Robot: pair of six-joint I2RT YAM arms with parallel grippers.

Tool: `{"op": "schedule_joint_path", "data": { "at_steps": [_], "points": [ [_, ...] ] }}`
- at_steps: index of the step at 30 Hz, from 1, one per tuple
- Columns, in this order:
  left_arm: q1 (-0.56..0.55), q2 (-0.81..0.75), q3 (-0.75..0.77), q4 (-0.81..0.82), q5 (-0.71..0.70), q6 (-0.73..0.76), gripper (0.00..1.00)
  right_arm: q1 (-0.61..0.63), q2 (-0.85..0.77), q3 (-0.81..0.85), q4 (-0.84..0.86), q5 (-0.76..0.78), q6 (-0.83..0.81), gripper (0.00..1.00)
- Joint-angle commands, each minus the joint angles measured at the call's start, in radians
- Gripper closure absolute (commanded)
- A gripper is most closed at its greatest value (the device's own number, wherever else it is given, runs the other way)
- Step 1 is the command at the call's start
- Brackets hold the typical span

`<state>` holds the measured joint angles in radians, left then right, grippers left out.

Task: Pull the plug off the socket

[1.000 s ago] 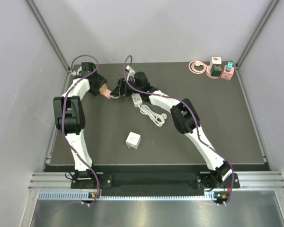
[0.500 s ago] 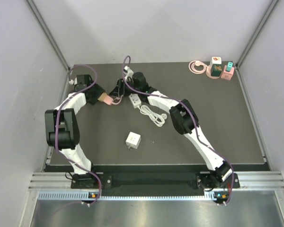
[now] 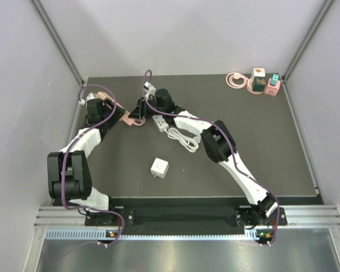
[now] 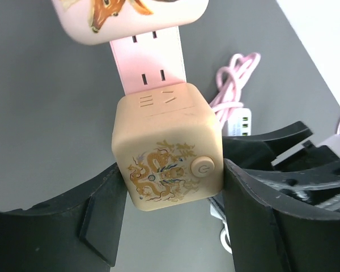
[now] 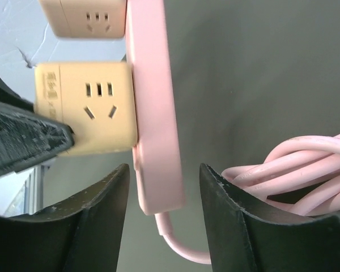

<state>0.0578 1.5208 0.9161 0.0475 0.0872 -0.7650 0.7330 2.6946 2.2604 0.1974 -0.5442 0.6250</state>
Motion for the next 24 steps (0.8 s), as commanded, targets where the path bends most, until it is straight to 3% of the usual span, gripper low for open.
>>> {"op": "schedule_joint_path", "data": {
  "at_steps": [1, 6, 12, 17, 20, 21, 22, 24],
  "points": [
    [0.001, -0.054, 0.046, 0.167, 0.058, 0.044, 1.0, 0.022, 0.016, 0.048, 0.031, -0.025, -0.045, 0.5],
    [0.0, -0.042, 0.058, 0.176, 0.094, 0.041, 1.0, 0.026, 0.031, 0.042, 0.141, -0.103, 0.005, 0.5],
    [0.0, -0.068, 0.035, 0.216, 0.141, 0.032, 1.0, 0.036, 0.045, 0.053, 0.129, -0.088, -0.01, 0.47],
    [0.0, -0.079, 0.041, 0.218, 0.161, 0.027, 1.0, 0.031, 0.062, 0.065, 0.131, -0.076, 0.016, 0.53],
    [0.001, -0.08, 0.035, 0.229, 0.189, 0.018, 1.0, 0.026, 0.062, 0.065, 0.135, -0.051, 0.024, 0.7],
    [0.0, -0.08, 0.027, 0.229, 0.195, 0.015, 1.0, 0.022, 0.065, 0.065, 0.135, -0.039, 0.039, 0.87],
    [0.002, -0.083, 0.023, 0.235, 0.197, 0.012, 1.0, 0.019, 0.067, 0.065, 0.135, -0.013, 0.05, 0.97],
    [0.002, -0.093, 0.004, 0.244, 0.198, 0.01, 1.0, 0.008, 0.071, 0.07, 0.111, 0.024, 0.082, 1.0]
  ]
}}
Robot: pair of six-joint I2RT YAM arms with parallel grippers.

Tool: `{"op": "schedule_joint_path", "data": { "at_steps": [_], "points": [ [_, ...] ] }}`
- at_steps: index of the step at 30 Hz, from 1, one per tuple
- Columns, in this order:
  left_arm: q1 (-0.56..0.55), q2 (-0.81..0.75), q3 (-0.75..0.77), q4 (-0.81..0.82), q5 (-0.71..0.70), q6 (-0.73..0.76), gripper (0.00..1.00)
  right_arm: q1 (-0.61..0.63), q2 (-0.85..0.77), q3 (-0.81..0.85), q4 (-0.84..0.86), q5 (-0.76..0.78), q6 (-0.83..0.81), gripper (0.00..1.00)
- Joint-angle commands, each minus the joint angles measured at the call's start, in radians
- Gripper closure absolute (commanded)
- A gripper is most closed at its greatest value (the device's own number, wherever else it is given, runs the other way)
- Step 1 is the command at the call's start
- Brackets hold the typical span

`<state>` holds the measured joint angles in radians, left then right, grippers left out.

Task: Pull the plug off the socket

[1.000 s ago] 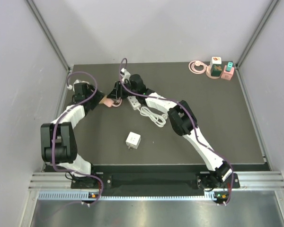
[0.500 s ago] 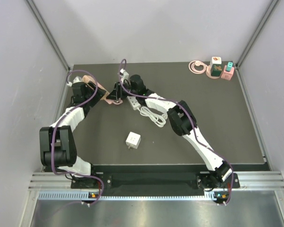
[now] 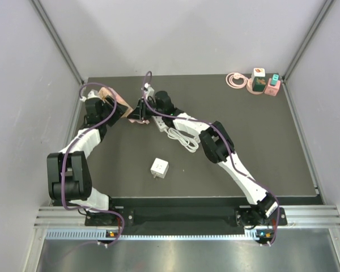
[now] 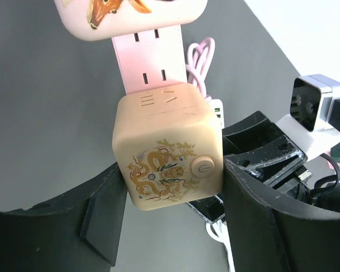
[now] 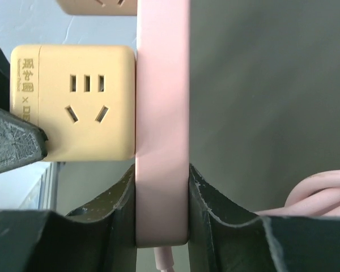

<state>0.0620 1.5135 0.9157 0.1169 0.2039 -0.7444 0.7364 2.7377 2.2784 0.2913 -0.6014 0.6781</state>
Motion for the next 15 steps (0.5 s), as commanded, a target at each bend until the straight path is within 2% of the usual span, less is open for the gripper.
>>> {"op": "schedule_joint_path", "data": {
  "at_steps": [1, 6, 9, 11, 12, 13, 15],
  "points": [
    [-0.004, -0.088, 0.0, 0.176, 0.086, -0.009, 1.0, 0.001, 0.027, 0.056, -0.004, 0.133, 0.037, 1.0],
    [-0.004, -0.108, -0.034, 0.22, 0.117, -0.021, 1.0, -0.035, 0.066, 0.146, -0.226, 0.262, 0.121, 1.0],
    [-0.002, -0.11, -0.028, 0.21, 0.132, -0.035, 1.0, -0.057, 0.071, 0.159, -0.271, 0.285, 0.127, 1.0],
    [-0.002, -0.11, 0.007, 0.111, 0.088, -0.047, 1.0, -0.057, 0.066, 0.173, -0.288, 0.314, 0.08, 1.0],
    [-0.002, -0.105, 0.073, 0.033, -0.001, -0.05, 1.0, -0.048, 0.057, 0.173, -0.29, 0.324, 0.039, 1.0],
    [-0.004, -0.099, 0.103, -0.084, -0.027, -0.062, 1.0, -0.043, 0.053, 0.173, -0.314, 0.333, 0.019, 1.0],
    [-0.002, -0.076, 0.19, -0.15, -0.055, -0.07, 1.0, -0.019, 0.044, 0.176, -0.33, 0.37, -0.044, 1.0]
  ]
}}
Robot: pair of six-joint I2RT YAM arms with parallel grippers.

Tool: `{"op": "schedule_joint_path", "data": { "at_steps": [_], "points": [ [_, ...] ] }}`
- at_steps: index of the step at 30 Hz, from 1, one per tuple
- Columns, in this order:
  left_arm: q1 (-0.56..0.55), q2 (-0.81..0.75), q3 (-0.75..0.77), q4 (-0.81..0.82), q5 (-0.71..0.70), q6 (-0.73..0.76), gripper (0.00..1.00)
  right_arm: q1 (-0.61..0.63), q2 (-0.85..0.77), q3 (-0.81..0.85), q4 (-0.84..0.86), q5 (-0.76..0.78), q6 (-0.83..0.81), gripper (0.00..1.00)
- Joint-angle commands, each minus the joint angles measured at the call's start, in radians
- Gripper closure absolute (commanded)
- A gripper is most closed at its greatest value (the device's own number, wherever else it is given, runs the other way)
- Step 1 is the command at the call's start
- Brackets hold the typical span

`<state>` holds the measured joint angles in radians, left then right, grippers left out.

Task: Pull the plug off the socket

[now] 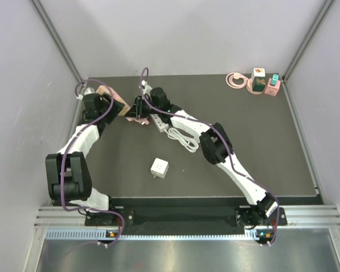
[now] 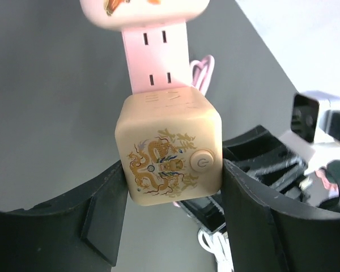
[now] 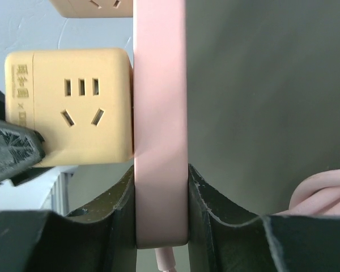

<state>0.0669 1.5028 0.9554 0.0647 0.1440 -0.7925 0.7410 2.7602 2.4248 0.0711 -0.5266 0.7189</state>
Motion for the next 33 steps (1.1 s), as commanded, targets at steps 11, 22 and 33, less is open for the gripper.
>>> {"op": "schedule_joint_path", "data": {
  "at_steps": [11, 22, 33],
  "points": [
    [-0.01, 0.054, 0.384, -0.35, -0.001, -0.025, 1.0, 0.026, -0.001, 0.059, -0.185, 0.415, -0.217, 1.0],
    [0.007, 0.01, 0.251, 0.052, 0.227, -0.077, 1.0, -0.022, 0.039, 0.051, -0.126, 0.266, -0.061, 1.0],
    [-0.01, -0.104, 0.146, -0.04, 0.036, -0.083, 1.0, -0.035, 0.052, 0.036, -0.096, 0.238, -0.01, 1.0]
  ]
}}
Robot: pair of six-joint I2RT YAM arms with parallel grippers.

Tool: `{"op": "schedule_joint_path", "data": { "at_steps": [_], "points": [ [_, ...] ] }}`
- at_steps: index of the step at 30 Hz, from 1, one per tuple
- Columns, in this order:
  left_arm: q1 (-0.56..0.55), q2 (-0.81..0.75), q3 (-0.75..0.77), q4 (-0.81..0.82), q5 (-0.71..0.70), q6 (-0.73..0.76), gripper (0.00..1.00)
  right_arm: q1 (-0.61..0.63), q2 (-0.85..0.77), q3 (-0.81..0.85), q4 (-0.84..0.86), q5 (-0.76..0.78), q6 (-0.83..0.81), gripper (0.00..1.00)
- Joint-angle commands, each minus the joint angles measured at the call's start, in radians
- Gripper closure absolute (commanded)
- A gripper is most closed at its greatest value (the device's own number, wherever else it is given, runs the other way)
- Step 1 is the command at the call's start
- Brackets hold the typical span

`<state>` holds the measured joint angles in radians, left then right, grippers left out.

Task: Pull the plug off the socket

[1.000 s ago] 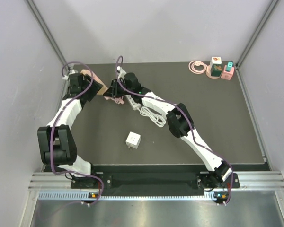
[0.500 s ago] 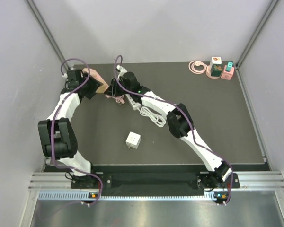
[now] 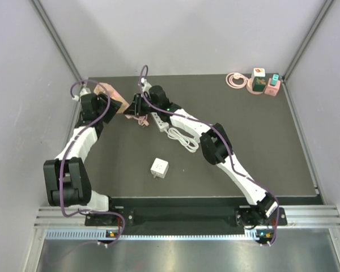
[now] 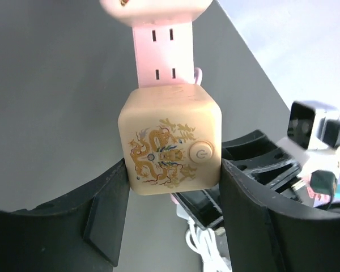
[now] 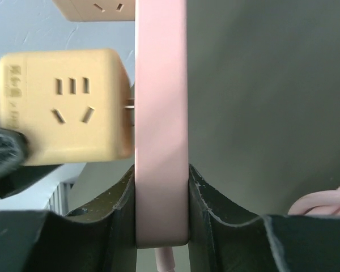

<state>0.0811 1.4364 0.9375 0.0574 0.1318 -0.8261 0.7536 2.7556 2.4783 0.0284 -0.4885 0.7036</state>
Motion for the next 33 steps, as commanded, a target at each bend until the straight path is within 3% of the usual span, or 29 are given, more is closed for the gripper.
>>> {"op": "schedule_joint_path", "data": {
  "at_steps": [1, 3, 6, 8, 10, 15, 21, 25, 30, 33],
  "points": [
    [-0.024, 0.005, 0.206, -0.097, 0.007, -0.077, 1.0, -0.043, 0.055, -0.016, -0.058, 0.212, -0.003, 1.0],
    [-0.023, 0.059, 0.358, -0.29, -0.038, -0.146, 1.0, -0.034, 0.046, -0.016, -0.074, 0.226, -0.032, 1.0],
    [-0.024, 0.172, 0.541, -0.408, -0.031, -0.172, 1.0, -0.025, 0.041, -0.016, -0.091, 0.254, -0.061, 1.0],
    [-0.023, 0.217, 0.616, -0.439, -0.012, -0.179, 1.0, -0.023, 0.041, -0.016, -0.096, 0.254, -0.062, 1.0],
    [-0.024, 0.199, 0.6, -0.383, 0.012, -0.173, 1.0, -0.025, 0.041, -0.018, -0.094, 0.251, -0.062, 1.0],
    [-0.023, 0.069, 0.367, -0.275, 0.035, -0.093, 1.0, -0.031, 0.036, -0.019, -0.056, 0.226, -0.059, 1.0],
    [-0.04, -0.16, 0.202, -0.594, -0.145, 0.185, 1.0, -0.045, 0.015, -0.073, 0.018, 0.212, -0.036, 1.0],
    [-0.13, -0.281, 0.113, -0.77, -0.166, 0.28, 1.0, -0.043, 0.024, -0.062, 0.03, 0.203, -0.021, 1.0],
    [-0.231, -0.557, -0.204, -0.665, -0.026, 0.179, 1.0, -0.042, 0.016, -0.07, 0.033, 0.197, -0.029, 1.0],
    [-0.277, -0.593, -0.292, -0.727, 0.008, 0.096, 1.0, -0.039, 0.007, -0.084, 0.039, 0.197, -0.036, 1.0]
  ]
}}
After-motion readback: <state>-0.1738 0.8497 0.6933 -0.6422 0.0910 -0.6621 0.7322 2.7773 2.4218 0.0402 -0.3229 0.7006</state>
